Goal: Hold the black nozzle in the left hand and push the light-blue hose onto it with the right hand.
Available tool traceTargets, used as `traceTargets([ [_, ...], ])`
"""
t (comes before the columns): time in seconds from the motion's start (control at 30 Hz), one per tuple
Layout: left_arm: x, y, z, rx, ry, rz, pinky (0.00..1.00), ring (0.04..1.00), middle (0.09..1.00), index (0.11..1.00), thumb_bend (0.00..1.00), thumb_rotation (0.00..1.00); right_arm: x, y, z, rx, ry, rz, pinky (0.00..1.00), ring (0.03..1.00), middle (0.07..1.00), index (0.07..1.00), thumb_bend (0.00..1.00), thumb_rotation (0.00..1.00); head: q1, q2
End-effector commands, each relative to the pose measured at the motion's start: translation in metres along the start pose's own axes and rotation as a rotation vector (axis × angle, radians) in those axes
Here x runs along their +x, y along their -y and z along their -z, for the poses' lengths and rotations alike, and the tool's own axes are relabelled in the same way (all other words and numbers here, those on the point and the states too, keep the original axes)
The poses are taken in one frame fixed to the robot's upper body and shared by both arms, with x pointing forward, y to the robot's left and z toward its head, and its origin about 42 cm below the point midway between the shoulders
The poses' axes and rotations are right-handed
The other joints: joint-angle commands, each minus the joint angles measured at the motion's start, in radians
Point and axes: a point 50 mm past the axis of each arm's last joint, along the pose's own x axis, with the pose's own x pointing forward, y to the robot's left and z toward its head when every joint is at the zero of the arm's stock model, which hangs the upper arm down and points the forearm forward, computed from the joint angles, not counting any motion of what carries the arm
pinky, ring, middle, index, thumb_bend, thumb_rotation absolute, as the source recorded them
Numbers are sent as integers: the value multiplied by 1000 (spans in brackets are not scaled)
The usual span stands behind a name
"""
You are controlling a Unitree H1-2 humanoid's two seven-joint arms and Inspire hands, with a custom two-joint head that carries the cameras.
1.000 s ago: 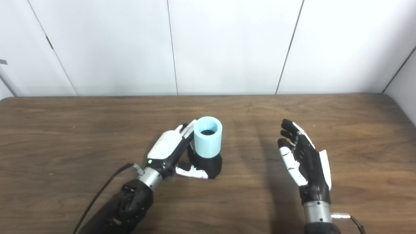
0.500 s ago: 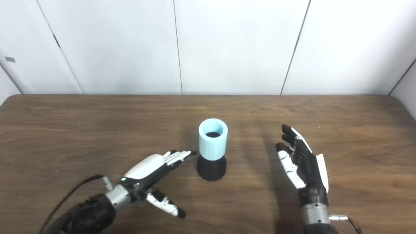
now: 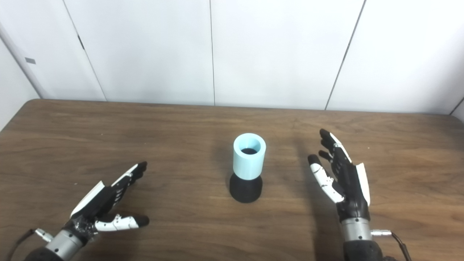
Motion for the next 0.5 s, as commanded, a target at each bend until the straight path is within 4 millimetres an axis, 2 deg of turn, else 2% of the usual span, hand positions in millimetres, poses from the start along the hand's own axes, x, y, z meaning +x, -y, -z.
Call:
traceTargets([
  [0.0,-4,-3,14,42,-36,-53,944,992,1000,999,971,609,10,9,-10,-17,86,23,844,908,909,878,190,584,5,-6],
  [0.03,-4,-3,13,53,-13,-76,927,984,1000,994,904,662,11,9,-8,-19,85,26,845,907,909,877,188,588,8,-9],
  [0.1,-3,-2,12,45,22,-112,922,972,998,981,682,755,12,9,-4,-16,88,32,847,905,907,872,180,570,12,-15],
  [0.17,-2,1,12,2,55,-149,907,960,987,962,472,787,13,9,-1,-18,90,46,849,899,897,860,174,509,14,-21],
  [0.23,1,5,16,-62,80,-194,887,947,973,948,342,791,14,8,3,-10,94,55,846,890,885,849,165,464,22,-38],
  [0.37,3,11,23,-129,126,-287,842,906,921,914,224,673,12,7,8,38,88,64,835,880,873,839,159,301,32,-50],
  [0.43,4,14,27,-156,156,-318,834,895,901,898,174,615,10,8,11,42,87,63,819,872,872,841,154,110,33,-54],
  [0.47,4,15,28,-168,169,-328,833,892,896,892,155,593,9,8,12,45,87,64,817,872,873,844,153,56,32,-54],
])
